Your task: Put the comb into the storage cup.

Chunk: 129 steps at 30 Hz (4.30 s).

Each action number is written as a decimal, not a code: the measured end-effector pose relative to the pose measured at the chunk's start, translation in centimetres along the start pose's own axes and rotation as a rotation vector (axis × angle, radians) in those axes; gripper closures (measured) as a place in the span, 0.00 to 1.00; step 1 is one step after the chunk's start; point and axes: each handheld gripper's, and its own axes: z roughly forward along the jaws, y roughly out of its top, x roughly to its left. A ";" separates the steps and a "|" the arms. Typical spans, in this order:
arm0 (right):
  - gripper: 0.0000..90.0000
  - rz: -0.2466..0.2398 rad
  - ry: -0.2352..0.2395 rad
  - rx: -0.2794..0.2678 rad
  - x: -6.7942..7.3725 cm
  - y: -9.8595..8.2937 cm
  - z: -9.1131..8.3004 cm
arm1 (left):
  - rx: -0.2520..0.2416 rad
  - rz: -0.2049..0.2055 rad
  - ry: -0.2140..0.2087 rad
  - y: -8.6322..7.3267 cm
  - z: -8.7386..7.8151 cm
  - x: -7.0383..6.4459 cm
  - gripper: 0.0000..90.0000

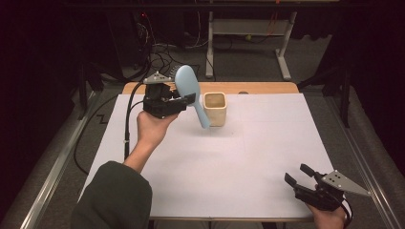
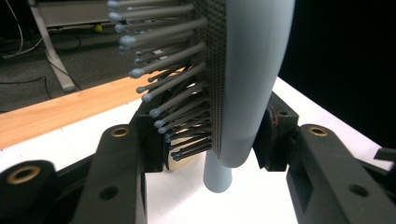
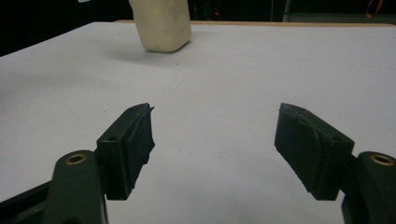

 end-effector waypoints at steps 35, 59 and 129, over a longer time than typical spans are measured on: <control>0.33 -0.003 0.003 0.000 0.0 0.0 0.1 | -0.005 -0.025 0.071 4.1 3.8 0.8 0.60; 0.33 0.002 0.007 -0.008 -0.1 0.0 0.0 | -0.013 -0.059 0.129 4.5 6.5 1.9 0.60; 0.33 0.004 0.018 -0.011 -0.2 0.0 0.0 | 0.083 -0.079 0.114 0.6 11.9 1.5 0.59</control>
